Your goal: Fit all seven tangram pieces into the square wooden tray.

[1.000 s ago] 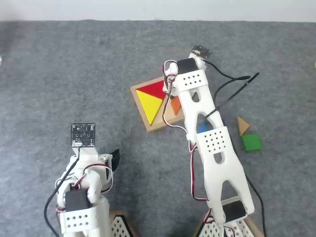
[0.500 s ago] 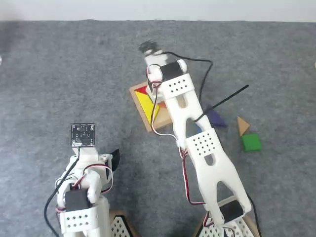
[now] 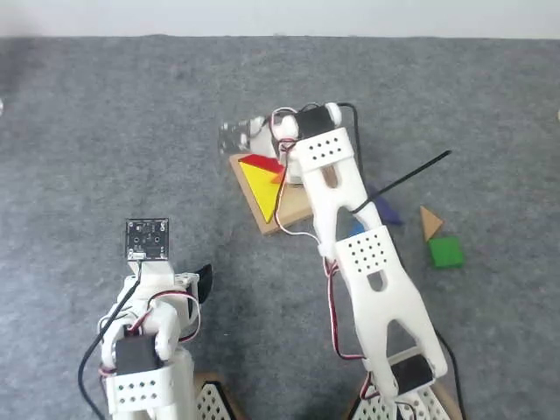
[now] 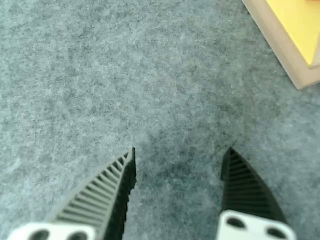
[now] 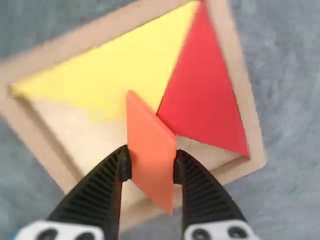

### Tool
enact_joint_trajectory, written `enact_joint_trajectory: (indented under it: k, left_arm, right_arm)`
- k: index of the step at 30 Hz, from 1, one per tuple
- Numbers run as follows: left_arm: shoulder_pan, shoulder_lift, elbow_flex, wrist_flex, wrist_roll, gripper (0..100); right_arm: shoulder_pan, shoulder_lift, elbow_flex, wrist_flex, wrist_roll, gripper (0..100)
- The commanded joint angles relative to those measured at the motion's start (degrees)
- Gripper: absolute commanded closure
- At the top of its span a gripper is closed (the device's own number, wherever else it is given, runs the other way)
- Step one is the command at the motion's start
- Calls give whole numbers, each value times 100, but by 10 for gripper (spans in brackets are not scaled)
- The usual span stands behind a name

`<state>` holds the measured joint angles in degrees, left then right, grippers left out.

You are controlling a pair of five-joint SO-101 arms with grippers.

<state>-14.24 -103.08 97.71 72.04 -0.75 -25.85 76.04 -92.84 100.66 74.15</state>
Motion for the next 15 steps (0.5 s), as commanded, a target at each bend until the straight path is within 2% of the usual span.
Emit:
enact_joint_trajectory:
  k: [1, 8, 15]
  left_arm:
    - [0, -123, -127, 26, 44, 729]
    - [0, -123, -127, 26, 44, 729]
    - [0, -123, -127, 26, 44, 729]
  right_arm:
    - [207, -347, -369, 13, 1037, 991]
    - [330, -330, -352, -224, 1881, 991]
    - [330, -338, -352, -286, 2040, 991]
